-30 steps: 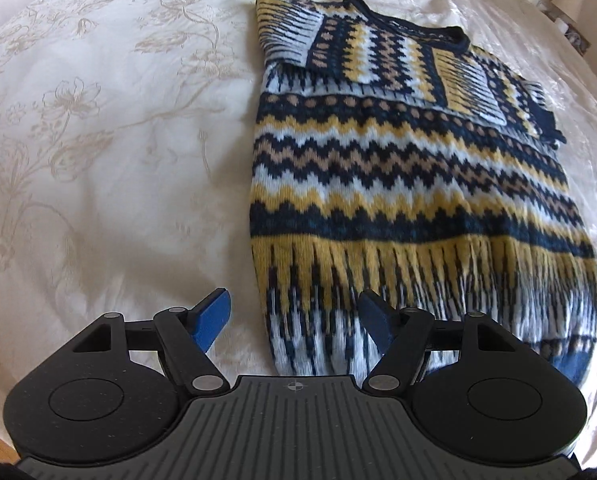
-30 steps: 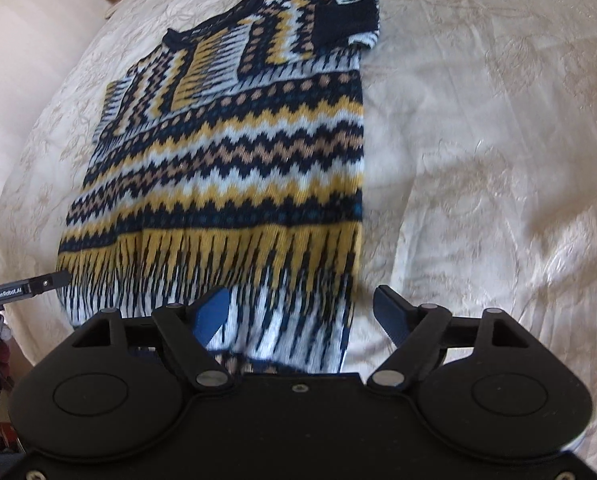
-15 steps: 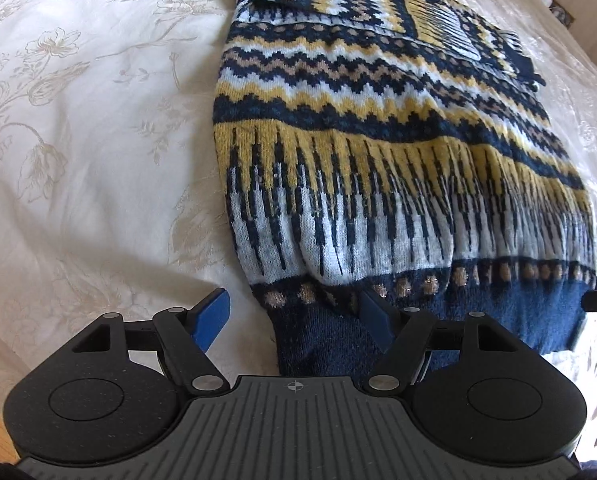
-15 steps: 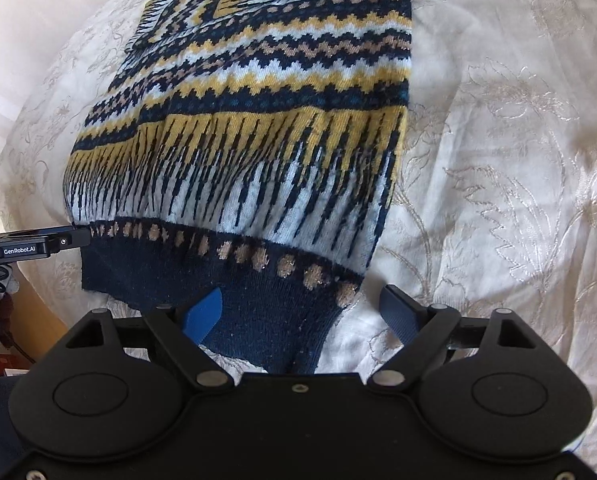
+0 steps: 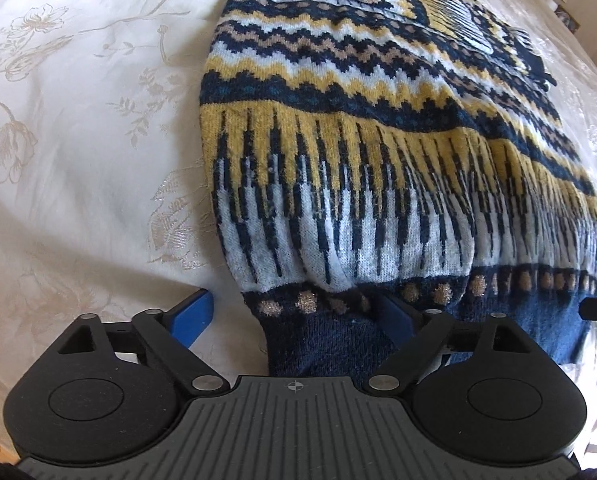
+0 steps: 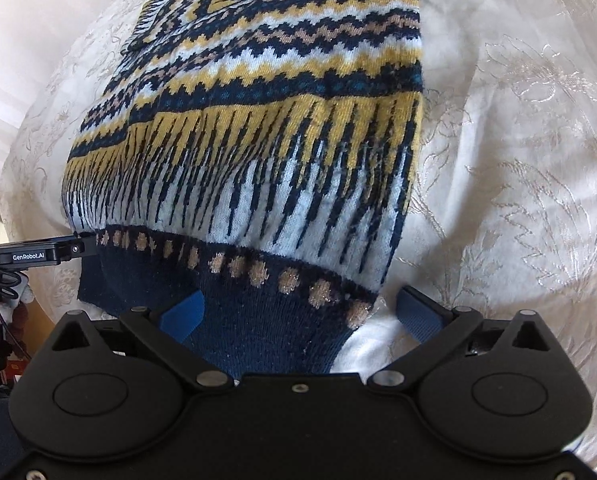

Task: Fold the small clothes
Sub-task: 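Move both grippers to the navy ribbed hem of the sweater, then grasp the navy hem with both grippers and lift it toward the collar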

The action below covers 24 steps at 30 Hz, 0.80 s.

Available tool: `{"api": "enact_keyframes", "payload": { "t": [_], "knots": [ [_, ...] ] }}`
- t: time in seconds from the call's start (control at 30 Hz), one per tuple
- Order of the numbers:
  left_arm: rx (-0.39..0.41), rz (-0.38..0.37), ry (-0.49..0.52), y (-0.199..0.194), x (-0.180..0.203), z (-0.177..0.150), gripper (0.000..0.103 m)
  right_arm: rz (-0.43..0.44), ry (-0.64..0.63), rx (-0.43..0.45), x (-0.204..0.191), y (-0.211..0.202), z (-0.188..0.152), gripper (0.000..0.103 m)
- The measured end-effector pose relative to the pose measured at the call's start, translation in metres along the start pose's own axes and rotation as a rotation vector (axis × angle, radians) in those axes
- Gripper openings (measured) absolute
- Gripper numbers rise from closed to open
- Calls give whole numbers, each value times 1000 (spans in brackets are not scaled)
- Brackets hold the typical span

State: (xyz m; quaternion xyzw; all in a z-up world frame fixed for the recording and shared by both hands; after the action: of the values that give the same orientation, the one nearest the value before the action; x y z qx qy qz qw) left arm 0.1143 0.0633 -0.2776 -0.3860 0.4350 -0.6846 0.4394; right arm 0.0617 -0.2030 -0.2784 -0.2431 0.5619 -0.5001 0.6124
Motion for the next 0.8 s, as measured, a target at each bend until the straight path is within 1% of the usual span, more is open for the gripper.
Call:
{"api": "enact_keyframes", "payload": {
  "t": [0.03,0.13,0.23,0.37,0.43,0.5,0.67,0.73,0.8],
  "knots": [
    [-3,2,6,1,1,0,94,8,7,10,1,-1,0,103],
    [-8,16,5,3,4,0,94,22,18,36,3,-3,-3,103],
    [-14,-2,-11,2,2,0,94,16,9,20,0,-3,-2,103],
    [-17,-37,-9,-2,1,-7,87,45,26,-2,2,-7,-1,103],
    [-24,-41,10,-5,1,-14,84,58,34,-1,2,-10,-4,103],
    [-32,-43,20,-6,4,-19,83,63,32,-3,0,-12,-8,102],
    [-37,-56,29,-5,12,-26,79,65,32,-6,-4,-16,-14,94],
    [-35,-61,27,-5,14,-27,74,81,40,-18,-5,-15,-15,83],
    [-34,-67,26,-5,14,-26,72,92,44,-33,-4,-13,-17,79]
  ]
}}
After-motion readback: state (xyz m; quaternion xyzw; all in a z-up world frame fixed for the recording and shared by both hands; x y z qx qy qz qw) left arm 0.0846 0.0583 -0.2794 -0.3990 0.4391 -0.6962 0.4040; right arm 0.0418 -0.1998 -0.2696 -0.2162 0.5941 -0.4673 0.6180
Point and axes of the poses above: each gripper's, at about its wrist camera, not at the fingertips, and y roughly the way its jaws point, x to its right, z to its top, the point moved 5 cm from there along y, roughly the way its jaws point, and after that the axes turned 5 degrees about y, right-handed, at the moved point
